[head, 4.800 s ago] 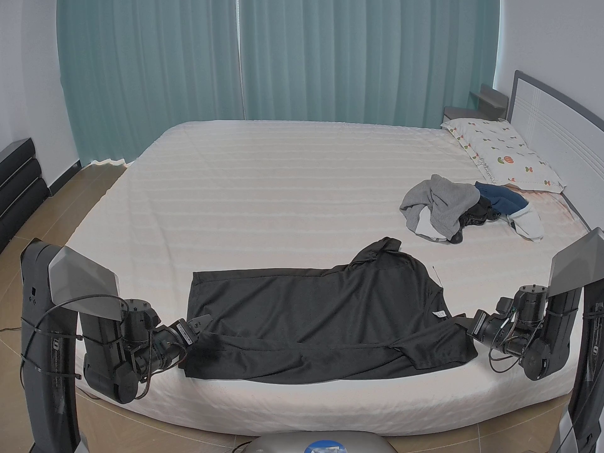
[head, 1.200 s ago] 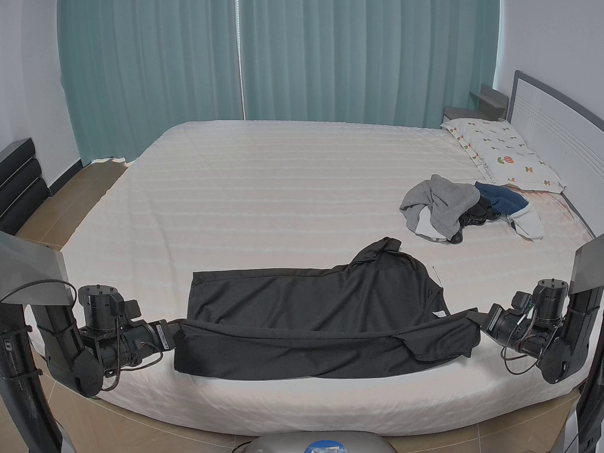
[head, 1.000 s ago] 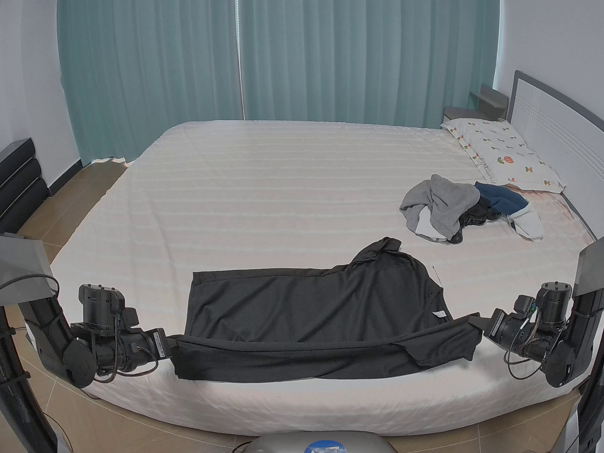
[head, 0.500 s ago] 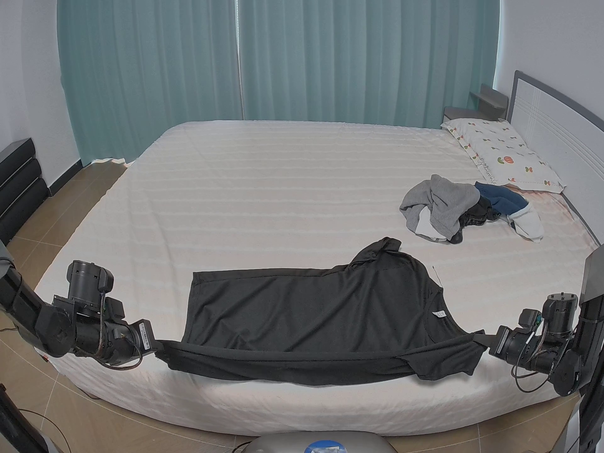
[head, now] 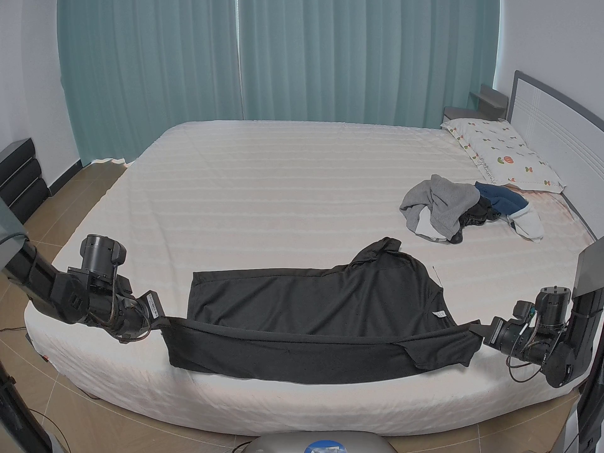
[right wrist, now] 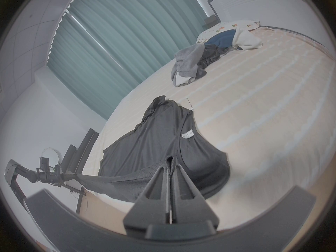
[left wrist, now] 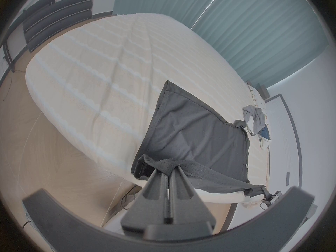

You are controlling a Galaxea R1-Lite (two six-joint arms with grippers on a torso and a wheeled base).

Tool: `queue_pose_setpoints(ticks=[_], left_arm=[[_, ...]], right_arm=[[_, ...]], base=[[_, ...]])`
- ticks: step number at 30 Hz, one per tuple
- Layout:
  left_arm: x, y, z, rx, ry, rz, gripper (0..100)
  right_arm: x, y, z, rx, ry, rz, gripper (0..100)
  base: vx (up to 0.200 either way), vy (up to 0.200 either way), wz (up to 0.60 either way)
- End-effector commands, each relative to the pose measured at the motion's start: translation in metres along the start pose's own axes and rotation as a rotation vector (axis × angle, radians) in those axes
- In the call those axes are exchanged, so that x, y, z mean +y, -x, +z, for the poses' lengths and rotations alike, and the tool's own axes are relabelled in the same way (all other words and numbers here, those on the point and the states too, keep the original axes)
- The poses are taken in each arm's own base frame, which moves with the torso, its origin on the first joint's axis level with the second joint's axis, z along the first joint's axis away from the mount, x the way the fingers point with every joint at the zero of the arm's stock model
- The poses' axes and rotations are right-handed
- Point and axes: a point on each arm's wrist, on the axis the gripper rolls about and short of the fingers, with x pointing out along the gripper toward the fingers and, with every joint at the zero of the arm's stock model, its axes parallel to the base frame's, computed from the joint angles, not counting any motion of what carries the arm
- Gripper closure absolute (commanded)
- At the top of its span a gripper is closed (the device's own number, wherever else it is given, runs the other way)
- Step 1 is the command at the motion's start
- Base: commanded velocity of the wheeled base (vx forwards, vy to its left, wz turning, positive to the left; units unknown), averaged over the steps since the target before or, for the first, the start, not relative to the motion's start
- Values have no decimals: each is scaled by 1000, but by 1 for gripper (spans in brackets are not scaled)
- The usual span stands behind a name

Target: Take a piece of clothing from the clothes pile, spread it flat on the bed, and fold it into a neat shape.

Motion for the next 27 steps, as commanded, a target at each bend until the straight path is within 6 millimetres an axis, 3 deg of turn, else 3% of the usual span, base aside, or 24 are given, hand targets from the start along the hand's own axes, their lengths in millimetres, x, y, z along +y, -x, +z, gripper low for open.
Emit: queue_pose_setpoints(ticks=[1,7,15,27], left_arm=[[8,-42,7,53,36,60,100],[12,-71,15,30,53,145,100],[11,-89,17,23,55,139,100],[2,-103,14,-18,44,116,100]], right_arm=[[-5,-29,5,-13,14,18,100],[-7,-54,12,-9,21,28,100],[-10,-85,18,2,20,-19,100],[-13,-99,20,17,17,-26,100]], base=[[0,0,0],[0,0,0],[0,0,0],[0,0,0]])
